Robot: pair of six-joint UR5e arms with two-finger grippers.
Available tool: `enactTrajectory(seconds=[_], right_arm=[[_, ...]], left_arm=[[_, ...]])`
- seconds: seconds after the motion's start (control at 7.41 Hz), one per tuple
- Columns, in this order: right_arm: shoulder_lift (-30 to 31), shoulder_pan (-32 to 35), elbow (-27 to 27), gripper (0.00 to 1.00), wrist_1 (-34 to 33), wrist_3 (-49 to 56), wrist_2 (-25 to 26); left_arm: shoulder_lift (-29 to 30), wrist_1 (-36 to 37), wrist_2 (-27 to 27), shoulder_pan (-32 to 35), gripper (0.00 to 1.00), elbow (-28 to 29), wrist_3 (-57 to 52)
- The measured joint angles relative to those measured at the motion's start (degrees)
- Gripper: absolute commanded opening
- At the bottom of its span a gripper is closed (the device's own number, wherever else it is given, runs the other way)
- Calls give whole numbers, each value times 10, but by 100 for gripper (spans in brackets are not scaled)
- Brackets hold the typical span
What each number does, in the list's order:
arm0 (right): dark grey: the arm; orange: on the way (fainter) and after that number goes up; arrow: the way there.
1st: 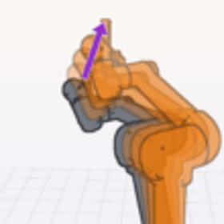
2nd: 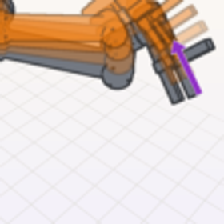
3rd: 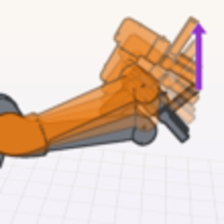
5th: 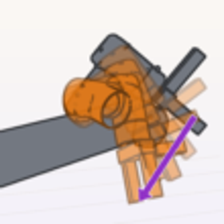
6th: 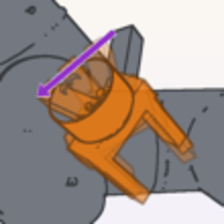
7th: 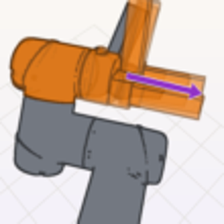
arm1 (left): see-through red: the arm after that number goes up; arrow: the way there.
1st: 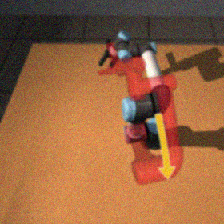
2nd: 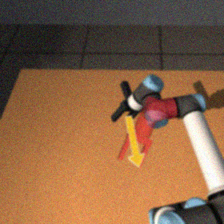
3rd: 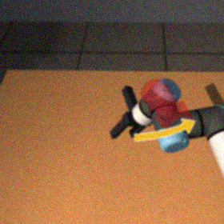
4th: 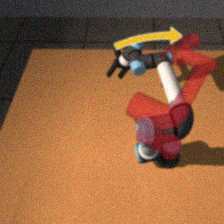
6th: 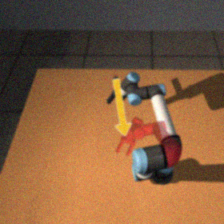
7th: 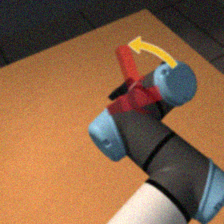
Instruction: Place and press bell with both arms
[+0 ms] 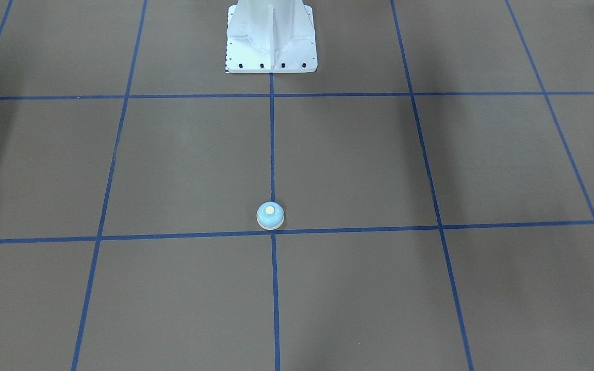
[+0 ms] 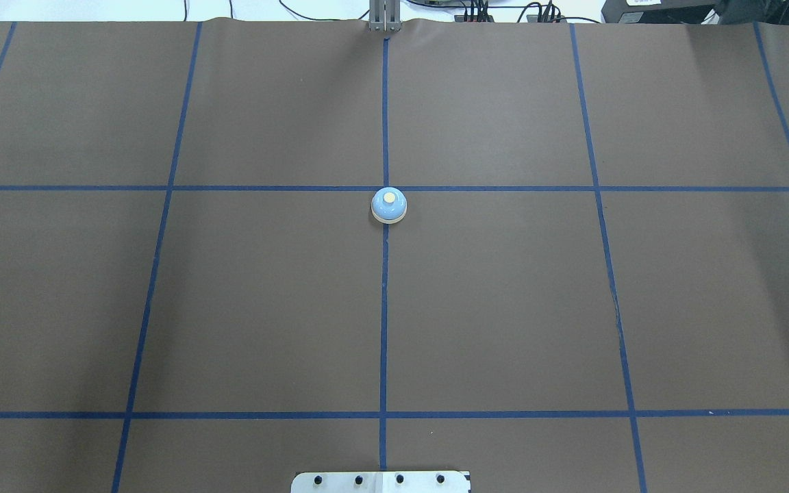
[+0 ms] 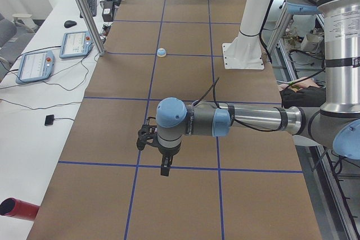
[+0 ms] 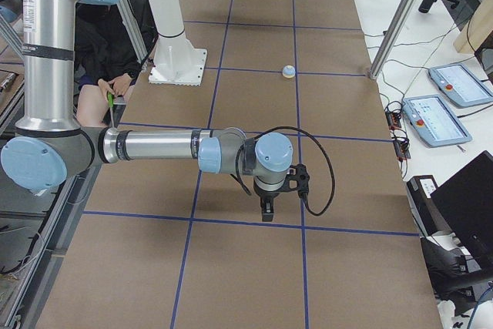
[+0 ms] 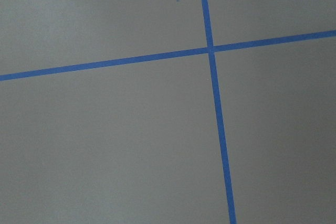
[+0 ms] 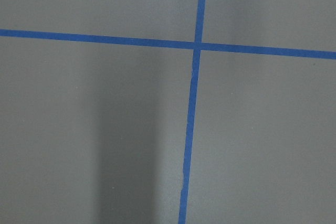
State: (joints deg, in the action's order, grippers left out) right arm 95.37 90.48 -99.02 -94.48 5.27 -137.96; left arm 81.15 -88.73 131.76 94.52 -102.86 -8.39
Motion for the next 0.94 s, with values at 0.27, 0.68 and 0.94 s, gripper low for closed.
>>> enactTrajectory(seconds=[0.27, 0.68, 0.94], right_arm=[[0, 0, -1, 100, 0, 0, 0], [1, 0, -1, 100, 0, 0, 0], [1, 0, -1, 100, 0, 0, 0]], left_arm=[[2, 0, 1, -1, 100, -1, 1], [5, 0, 1, 0, 100, -1, 1], [6, 0, 1, -1, 100, 0, 0]])
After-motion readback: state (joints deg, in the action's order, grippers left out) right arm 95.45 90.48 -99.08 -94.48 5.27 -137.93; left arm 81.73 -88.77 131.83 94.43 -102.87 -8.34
